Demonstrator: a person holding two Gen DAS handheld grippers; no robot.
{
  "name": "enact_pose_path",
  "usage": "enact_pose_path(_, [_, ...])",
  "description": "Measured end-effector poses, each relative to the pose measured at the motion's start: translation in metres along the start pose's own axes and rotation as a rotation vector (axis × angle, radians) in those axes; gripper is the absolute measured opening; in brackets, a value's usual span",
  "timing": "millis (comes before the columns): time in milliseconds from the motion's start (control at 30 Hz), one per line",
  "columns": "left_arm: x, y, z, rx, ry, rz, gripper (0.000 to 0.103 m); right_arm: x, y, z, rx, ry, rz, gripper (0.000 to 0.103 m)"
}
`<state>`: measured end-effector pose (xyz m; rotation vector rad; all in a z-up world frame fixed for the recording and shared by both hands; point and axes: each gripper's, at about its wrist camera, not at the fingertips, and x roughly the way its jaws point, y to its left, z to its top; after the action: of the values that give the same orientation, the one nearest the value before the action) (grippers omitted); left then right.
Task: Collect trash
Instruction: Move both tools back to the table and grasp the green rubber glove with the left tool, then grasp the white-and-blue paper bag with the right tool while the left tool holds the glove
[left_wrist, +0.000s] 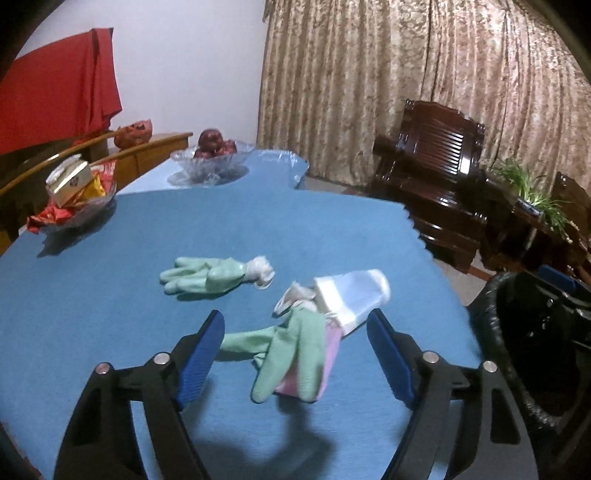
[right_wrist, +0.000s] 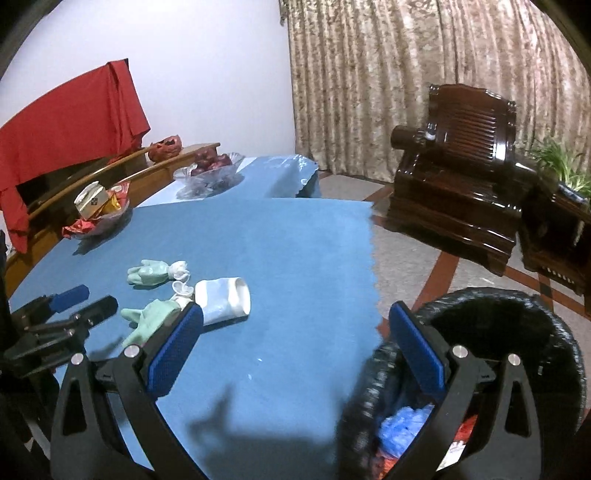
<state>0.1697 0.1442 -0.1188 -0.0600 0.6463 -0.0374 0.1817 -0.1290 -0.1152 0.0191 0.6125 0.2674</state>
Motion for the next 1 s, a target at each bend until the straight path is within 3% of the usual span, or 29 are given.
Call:
enact_pose_path(633, [0.093,0.011,-0.010,-0.023,0.142,-0.023,0.070,0.093,0.023,-0.006,-0.019,0.095,0.011,0.098])
enact_pose_path(733, [0.097,0.013,-0.010,-0.028,0.147,-0.047,0.062,0.098,0.024,-0.007,-0.020,0.104,0.017,0.098])
enact_pose_path(867, [0.093,0.014,-0.011,-0.029,0.140,-0.101,0.035,0.103,0.028,-0.008,-0.025,0.112,0.027,0.098])
enact_pose_path(1000, [0.089,0.018,-0.011,-0.029,0.128,-0.119,0.024,0.105,0.032,-0.009,-0.031,0.118,0.036,0.098])
